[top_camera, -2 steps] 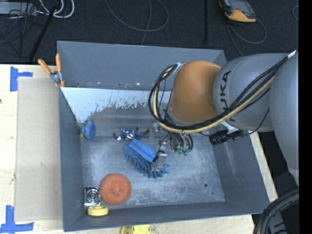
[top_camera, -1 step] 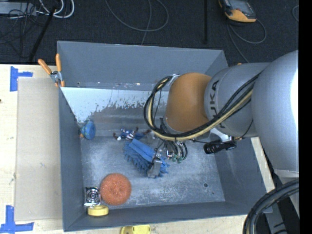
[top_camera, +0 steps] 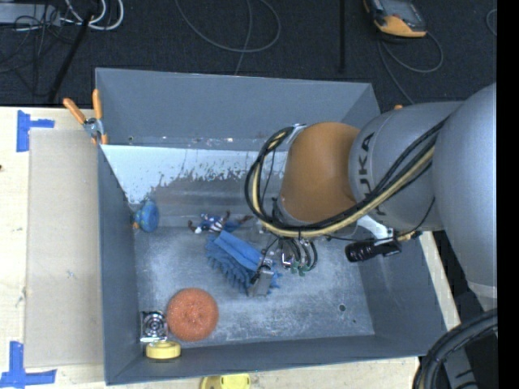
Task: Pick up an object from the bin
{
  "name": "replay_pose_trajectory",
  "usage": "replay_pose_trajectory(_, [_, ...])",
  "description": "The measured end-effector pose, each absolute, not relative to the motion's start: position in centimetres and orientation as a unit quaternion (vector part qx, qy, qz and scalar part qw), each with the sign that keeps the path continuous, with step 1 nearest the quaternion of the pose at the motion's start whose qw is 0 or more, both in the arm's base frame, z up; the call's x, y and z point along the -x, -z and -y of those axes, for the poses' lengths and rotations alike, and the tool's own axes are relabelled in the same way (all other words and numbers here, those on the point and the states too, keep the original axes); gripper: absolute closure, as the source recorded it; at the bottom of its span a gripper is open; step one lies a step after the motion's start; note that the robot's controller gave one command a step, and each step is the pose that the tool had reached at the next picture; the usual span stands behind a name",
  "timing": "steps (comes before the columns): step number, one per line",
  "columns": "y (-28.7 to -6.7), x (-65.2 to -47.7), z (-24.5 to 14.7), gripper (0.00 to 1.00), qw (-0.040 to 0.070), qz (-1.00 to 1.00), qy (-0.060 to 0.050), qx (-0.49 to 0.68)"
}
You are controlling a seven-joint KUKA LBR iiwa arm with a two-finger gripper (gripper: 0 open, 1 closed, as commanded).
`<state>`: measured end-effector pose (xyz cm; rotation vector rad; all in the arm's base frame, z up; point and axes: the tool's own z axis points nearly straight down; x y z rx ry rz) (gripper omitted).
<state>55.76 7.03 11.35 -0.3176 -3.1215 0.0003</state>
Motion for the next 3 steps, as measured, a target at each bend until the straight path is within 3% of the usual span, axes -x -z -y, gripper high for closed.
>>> replay_pose_trajectory(1, [-7.76, -55.38, -7.87, 0.00, 0.000, 0.991, 0.000, 0.132])
replay_pose_trajectory(2, [-6.97, -54.77, -8.25, 1.00, 0.001, 0.991, 0.000, 0.134])
replay_pose_trajectory(3, [-6.97, -54.77, -8.24, 1.00, 0.001, 0.991, 0.000, 0.135])
